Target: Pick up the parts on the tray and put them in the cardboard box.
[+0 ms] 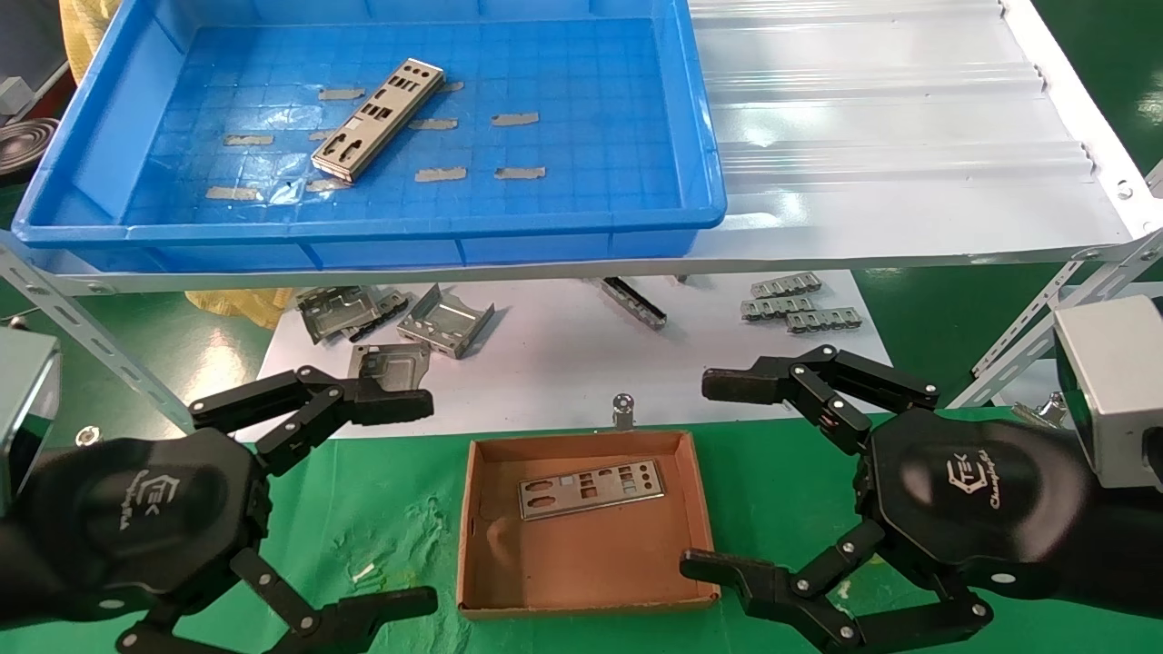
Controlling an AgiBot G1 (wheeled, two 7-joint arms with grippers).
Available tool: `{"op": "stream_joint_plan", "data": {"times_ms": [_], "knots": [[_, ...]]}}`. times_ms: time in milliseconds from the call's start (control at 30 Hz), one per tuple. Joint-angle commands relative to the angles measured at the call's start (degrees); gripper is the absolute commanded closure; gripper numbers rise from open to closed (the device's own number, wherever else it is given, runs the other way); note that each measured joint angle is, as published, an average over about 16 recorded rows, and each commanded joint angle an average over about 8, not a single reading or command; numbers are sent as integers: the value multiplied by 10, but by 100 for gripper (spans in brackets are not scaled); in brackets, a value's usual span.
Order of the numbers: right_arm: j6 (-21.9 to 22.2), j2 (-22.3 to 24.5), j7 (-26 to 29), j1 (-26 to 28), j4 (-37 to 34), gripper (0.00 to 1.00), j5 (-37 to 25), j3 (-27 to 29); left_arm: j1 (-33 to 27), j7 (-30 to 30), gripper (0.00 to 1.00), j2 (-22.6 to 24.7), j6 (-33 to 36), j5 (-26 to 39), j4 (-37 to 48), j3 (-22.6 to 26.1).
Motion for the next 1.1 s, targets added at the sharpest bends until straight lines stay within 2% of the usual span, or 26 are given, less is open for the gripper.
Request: {"op": "stream_joint_plan", "data": {"times_ms": [33,1100], "knots": [[0,0,0,0,0,0,0,0,0,0,0,0,0,0,0,0],[0,0,0,0,0,0,0,0,0,0,0,0,0,0,0,0]]}}
